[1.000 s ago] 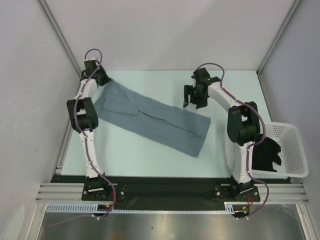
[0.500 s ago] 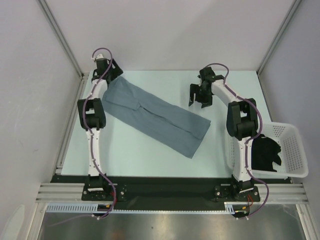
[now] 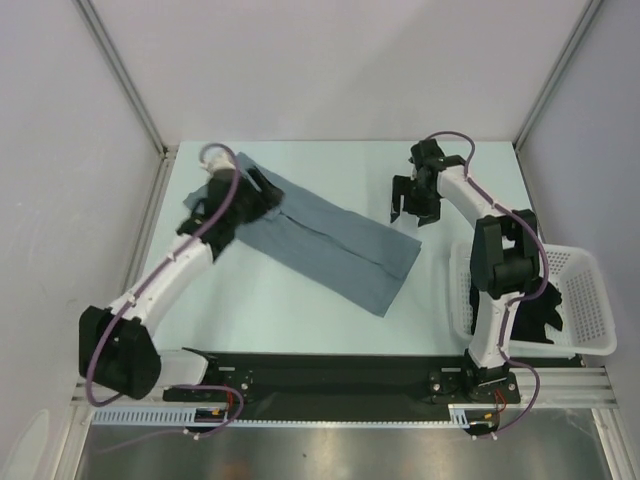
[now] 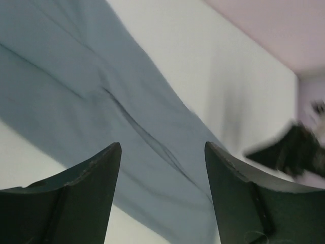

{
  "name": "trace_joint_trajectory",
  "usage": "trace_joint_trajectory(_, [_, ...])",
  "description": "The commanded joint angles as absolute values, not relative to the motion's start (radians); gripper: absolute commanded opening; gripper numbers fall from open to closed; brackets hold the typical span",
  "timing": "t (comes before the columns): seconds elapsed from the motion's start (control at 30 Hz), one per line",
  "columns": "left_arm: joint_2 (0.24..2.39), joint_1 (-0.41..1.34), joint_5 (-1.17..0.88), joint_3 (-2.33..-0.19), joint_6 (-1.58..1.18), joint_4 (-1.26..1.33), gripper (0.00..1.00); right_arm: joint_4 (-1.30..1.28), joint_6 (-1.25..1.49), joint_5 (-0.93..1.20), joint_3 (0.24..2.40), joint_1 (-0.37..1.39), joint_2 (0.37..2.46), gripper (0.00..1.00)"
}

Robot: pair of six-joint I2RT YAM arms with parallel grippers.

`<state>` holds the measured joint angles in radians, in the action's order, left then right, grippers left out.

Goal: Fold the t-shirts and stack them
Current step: Fold the tshirt

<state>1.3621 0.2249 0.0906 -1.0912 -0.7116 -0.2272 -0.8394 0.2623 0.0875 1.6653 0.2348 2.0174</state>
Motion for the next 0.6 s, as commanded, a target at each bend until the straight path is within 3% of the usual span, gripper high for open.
trace_joint_trajectory(0.0, [1.333, 0.468, 0.06, -0.895, -0.997, -0.24, 0.7, -0.842, 0.288, 0.095, 1.637, 0.232, 1.913, 0.8])
trace_joint_trajectory(0.27, [1.371, 0.857, 0.093, -0.762, -1.501, -0.019, 0.64, -0.856, 0.271, 0.066, 1.523, 0.224, 1.78, 0.81])
trace_joint_trajectory(0.57, [1.601, 1.118, 0.241, -0.707, -1.879, 0.167, 0.56, -0.86, 0.311, 0.095, 1.343, 0.219, 1.55, 0.82])
